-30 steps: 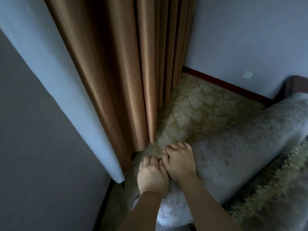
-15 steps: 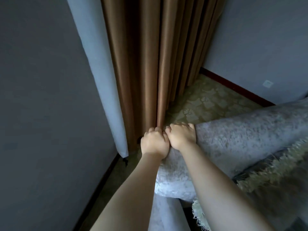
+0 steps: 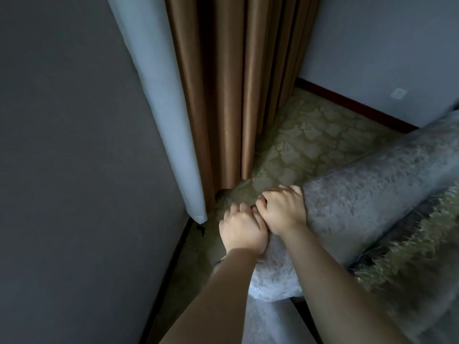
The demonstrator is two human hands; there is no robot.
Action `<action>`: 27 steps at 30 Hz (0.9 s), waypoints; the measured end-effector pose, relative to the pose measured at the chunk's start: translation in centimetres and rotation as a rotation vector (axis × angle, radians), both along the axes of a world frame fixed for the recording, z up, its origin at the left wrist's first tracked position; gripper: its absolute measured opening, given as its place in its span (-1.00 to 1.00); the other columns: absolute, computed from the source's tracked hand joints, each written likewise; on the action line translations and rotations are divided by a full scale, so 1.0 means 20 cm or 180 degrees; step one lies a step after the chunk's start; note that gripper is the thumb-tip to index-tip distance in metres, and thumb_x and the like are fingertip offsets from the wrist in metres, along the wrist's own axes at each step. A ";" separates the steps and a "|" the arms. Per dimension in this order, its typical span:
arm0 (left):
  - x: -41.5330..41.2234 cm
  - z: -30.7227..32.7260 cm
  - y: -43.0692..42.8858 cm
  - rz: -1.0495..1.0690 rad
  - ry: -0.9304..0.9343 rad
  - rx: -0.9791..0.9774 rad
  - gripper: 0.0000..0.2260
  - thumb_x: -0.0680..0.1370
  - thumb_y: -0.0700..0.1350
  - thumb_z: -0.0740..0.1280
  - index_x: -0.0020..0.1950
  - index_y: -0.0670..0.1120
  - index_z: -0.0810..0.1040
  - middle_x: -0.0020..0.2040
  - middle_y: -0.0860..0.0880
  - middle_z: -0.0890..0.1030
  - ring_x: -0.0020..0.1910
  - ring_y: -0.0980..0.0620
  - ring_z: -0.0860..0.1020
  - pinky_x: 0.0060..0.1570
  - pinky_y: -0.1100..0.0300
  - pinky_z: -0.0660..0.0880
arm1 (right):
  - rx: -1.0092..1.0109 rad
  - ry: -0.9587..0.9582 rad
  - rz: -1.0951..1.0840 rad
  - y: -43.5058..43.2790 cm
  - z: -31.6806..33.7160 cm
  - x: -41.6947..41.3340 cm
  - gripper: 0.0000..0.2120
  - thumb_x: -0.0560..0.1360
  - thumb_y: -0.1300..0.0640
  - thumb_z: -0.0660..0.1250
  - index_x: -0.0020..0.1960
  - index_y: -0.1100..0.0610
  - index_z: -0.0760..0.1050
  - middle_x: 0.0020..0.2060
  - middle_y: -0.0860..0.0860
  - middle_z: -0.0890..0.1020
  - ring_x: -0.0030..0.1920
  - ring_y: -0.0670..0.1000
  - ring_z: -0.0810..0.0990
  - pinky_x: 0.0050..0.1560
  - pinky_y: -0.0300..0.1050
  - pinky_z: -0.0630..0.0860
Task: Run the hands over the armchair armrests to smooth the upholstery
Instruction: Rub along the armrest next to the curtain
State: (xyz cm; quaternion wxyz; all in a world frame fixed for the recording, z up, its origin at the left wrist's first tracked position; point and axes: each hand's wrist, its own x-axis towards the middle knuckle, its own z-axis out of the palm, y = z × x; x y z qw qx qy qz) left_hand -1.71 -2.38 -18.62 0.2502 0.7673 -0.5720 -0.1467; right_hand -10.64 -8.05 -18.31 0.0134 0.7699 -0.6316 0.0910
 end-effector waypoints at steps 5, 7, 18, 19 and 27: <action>0.00 -0.02 -0.03 -0.0021 -0.0100 -0.0006 -0.67 0.55 -0.02 0.05 -0.09 -0.19 0.53 -0.05 -0.15 0.59 -0.05 -0.19 0.52 -0.13 0.03 0.38 | -0.0254 -0.0230 -0.0001 -0.02 -0.01 0.01 -0.58 0.38 -0.04 0.01 -0.44 0.11 0.52 -0.43 0.01 0.60 -0.21 0.10 0.57 -0.04 -0.03 0.26; 0.00 -0.02 -0.04 -0.0014 -0.0097 -0.0042 -0.67 0.54 -0.02 0.06 -0.10 -0.20 0.53 -0.06 -0.16 0.59 -0.07 -0.20 0.53 -0.14 0.02 0.39 | -0.0290 -0.0263 0.0016 -0.03 -0.01 0.01 -0.58 0.36 -0.04 0.01 -0.47 0.10 0.51 -0.47 0.01 0.59 -0.24 0.09 0.56 -0.06 -0.05 0.24; -0.02 0.01 0.00 0.0075 -0.0207 0.0125 -0.71 0.59 -0.01 0.07 -0.11 -0.15 0.49 -0.05 -0.14 0.55 -0.10 -0.18 0.53 -0.28 0.12 0.30 | 0.0067 -0.0052 0.0129 0.02 0.02 -0.01 -0.60 0.47 -0.02 0.03 -0.23 0.11 0.59 -0.22 0.04 0.66 -0.06 0.08 0.56 0.05 -0.02 0.26; -0.02 0.02 0.00 0.0061 -0.0141 0.0167 -0.71 0.59 -0.02 0.07 -0.11 -0.15 0.48 -0.04 -0.14 0.55 -0.10 -0.18 0.52 -0.27 0.12 0.30 | 0.0139 -0.0014 0.0179 0.02 0.02 -0.02 -0.61 0.50 -0.02 0.04 -0.16 0.10 0.60 -0.14 0.02 0.66 -0.01 0.07 0.55 0.08 -0.02 0.25; -0.17 0.03 0.34 0.0310 0.0105 0.0161 -0.78 0.58 -0.03 0.08 -0.17 -0.09 0.38 -0.03 -0.15 0.53 -0.06 -0.17 0.48 -0.24 0.09 0.28 | 0.0548 0.0135 0.0508 0.32 0.07 -0.15 -0.62 0.56 -0.02 -0.01 0.08 0.08 0.54 0.11 0.02 0.59 0.19 0.04 0.45 0.23 -0.01 0.19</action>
